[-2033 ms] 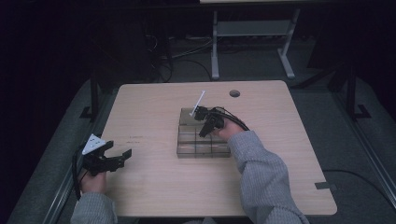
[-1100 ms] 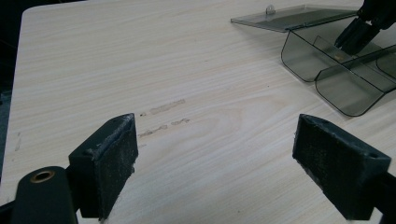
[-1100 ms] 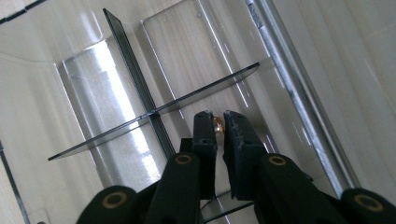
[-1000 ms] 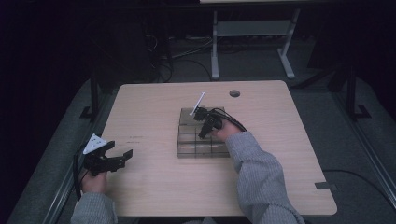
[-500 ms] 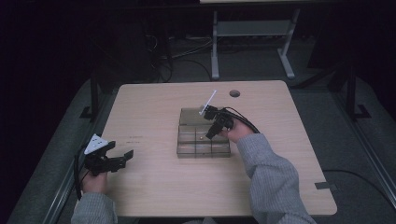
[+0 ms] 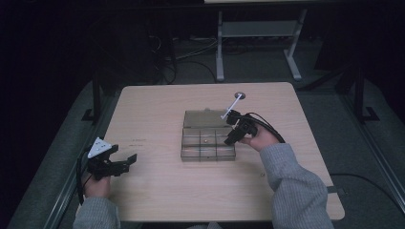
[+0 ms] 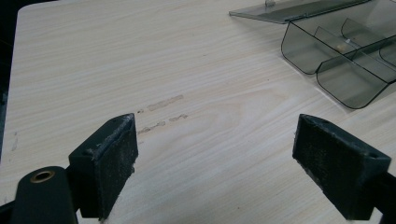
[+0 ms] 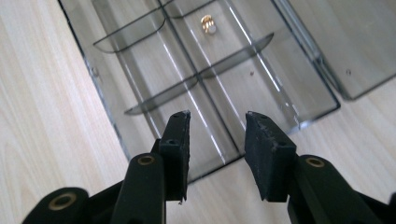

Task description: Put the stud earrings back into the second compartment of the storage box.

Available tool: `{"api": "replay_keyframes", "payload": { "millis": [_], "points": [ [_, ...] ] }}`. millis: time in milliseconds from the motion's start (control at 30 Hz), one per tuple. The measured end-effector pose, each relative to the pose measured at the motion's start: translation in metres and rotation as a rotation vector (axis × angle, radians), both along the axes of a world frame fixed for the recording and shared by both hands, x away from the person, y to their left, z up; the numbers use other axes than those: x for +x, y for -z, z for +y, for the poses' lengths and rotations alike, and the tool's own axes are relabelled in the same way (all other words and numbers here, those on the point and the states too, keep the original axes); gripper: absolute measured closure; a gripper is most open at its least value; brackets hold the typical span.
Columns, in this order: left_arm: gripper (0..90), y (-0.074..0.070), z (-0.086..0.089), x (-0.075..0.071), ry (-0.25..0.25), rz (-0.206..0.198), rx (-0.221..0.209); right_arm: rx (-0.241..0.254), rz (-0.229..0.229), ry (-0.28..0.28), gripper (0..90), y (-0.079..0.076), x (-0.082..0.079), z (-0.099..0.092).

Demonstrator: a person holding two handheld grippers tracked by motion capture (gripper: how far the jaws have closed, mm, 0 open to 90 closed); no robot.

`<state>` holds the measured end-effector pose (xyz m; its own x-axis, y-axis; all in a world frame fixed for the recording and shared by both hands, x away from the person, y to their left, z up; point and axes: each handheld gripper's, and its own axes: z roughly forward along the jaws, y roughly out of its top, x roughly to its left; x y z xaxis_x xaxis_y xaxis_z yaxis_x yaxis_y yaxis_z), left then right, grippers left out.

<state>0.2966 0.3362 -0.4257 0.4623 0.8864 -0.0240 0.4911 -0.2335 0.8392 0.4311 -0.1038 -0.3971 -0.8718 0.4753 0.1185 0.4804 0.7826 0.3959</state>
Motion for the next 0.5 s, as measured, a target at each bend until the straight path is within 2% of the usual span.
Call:
{"api": "replay_keyframes", "payload": {
  "millis": [133, 500],
  "points": [
    [13.7, 0.000, 0.000, 0.000, 0.000, 0.000, 0.000, -0.015, 0.003, 0.006, 59.0, 0.000, -0.006, -0.007],
    [13.7, 0.000, -0.001, 0.000, 0.000, 0.001, 0.001, -0.006, 0.004, 0.023, 58.5, 0.007, -0.025, -0.033]
  ]
}}
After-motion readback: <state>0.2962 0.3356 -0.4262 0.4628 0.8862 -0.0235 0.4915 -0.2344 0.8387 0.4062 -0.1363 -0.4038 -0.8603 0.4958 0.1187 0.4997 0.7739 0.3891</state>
